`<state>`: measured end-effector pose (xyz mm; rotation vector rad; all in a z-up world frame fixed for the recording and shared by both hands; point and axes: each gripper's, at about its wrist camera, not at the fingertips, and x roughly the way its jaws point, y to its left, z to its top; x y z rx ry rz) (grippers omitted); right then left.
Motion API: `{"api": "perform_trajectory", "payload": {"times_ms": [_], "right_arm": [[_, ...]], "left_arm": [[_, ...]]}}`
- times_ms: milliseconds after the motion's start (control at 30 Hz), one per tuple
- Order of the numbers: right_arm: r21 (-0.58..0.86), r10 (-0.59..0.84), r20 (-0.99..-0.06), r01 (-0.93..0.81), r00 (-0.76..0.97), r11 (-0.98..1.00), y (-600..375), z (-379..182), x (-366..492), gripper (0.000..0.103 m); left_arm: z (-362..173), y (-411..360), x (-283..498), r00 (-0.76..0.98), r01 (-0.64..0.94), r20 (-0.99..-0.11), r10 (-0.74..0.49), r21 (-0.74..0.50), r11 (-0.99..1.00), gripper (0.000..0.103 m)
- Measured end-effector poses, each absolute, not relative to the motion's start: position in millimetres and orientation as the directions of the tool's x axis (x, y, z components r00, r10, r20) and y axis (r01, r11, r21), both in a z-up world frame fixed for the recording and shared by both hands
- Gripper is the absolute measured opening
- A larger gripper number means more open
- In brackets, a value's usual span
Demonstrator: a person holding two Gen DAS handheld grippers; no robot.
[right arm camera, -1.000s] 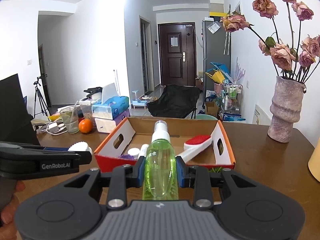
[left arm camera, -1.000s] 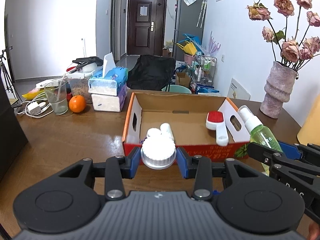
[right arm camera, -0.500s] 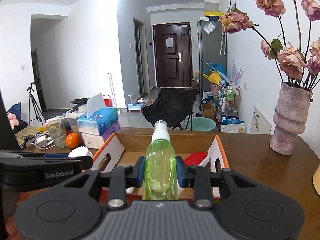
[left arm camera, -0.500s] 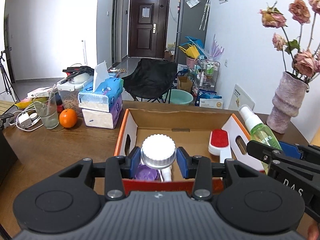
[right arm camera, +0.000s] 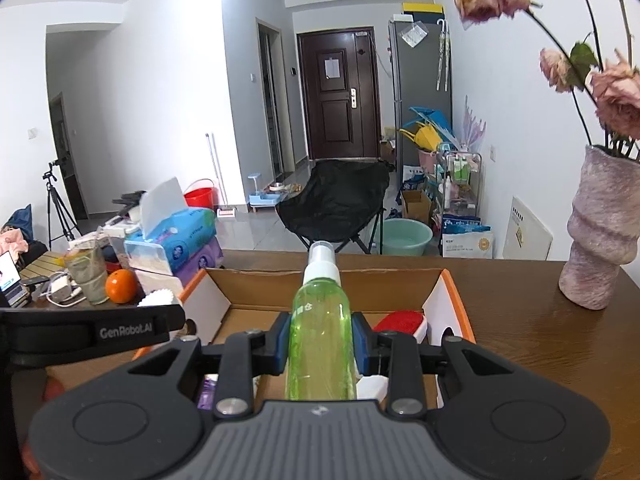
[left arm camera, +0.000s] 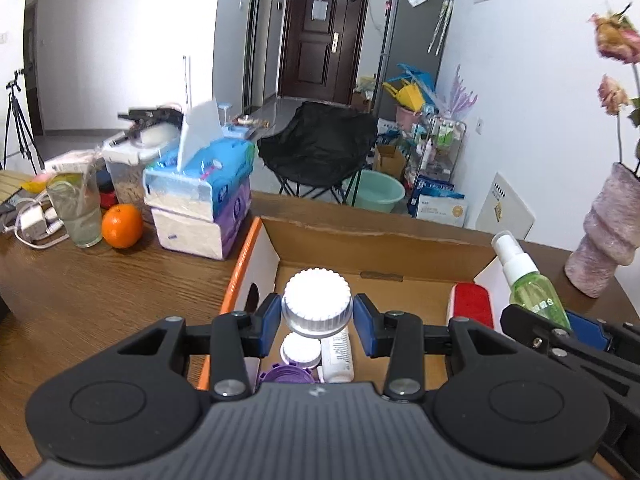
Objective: Organize rigid objects
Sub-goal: 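Open both grippers to drop the green spray bottle and white ridged cap into the box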
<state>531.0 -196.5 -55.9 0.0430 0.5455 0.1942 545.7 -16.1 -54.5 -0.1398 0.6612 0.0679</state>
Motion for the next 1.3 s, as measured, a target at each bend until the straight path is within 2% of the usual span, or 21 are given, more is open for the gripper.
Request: {"api": "perform_trajectory", "payload": {"times_ms": [300, 733, 767, 800, 833, 867, 900, 933, 967, 1033, 1300], "right_arm": [[0.078, 0.165, -0.546, -0.147, 0.821, 0.986, -198.9, -76.5, 561.2, 0.03], [0.049, 0.135, -0.554, -0.129, 0.822, 0.99, -196.6, -87.9, 582.5, 0.03], [0.049, 0.131, -0.554, -0.126, 0.822, 0.991, -196.6, -88.4, 583.2, 0.031], [0.052, 0.131, -0.553, -0.123, 0.823, 0.991, -197.4, -89.8, 583.1, 0.031], [0.059, 0.133, -0.554, -0.121, 0.822, 0.991, -199.5, -91.4, 584.0, 0.031], [0.059, 0.131, -0.549, -0.118, 0.826, 0.991, -201.2, -92.0, 583.3, 0.037], [0.053, 0.122, -0.544, -0.111, 0.83, 0.992, -203.3, -92.3, 582.3, 0.062], [0.05, 0.109, -0.542, -0.097, 0.833, 0.994, -205.9, -91.9, 581.5, 0.079], [0.047, 0.093, -0.533, -0.08, 0.841, 0.996, -209.7, -91.0, 579.9, 0.103], [0.042, 0.063, -0.495, -0.049, 0.867, 0.998, -217.1, -89.8, 572.5, 0.103], [0.08, 0.069, -0.494, -0.033, 0.867, 0.996, -235.7, -87.7, 561.0, 0.103]], "left_arm": [[-82.8, -9.5, 579.1, 0.756, -0.128, -0.654, -0.001, -0.15, 0.98, 0.041], [-98.7, -7.0, 596.8, 0.738, -0.118, -0.675, 0.018, -0.103, 0.988, 0.041], [-98.5, -7.7, 596.5, 0.74, -0.115, -0.673, 0.02, -0.097, 0.989, 0.043], [-97.9, -8.6, 595.6, 0.743, -0.11, -0.669, 0.022, -0.091, 0.99, 0.056], [-96.7, -9.0, 594.6, 0.747, -0.11, -0.665, 0.025, -0.086, 0.99, 0.077], [-95.4, -8.8, 592.8, 0.755, -0.115, -0.655, 0.035, -0.079, 0.99, 0.088], [-93.7, -9.0, 590.4, 0.763, -0.124, -0.644, 0.052, -0.067, 0.99, 0.103], [-91.5, -8.4, 587.8, 0.774, -0.132, -0.63, 0.067, -0.057, 0.99, 0.103], [-89.8, -7.4, 586.1, 0.777, -0.129, -0.626, 0.064, -0.059, 0.99, 0.103], [-88.2, -3.6, 585.1, 0.774, -0.115, -0.633, 0.032, -0.091, 0.989, 0.103], [-86.7, -4.3, 583.3, 0.762, -0.108, -0.647, 0.023, -0.092, 0.99, 0.103]]}}
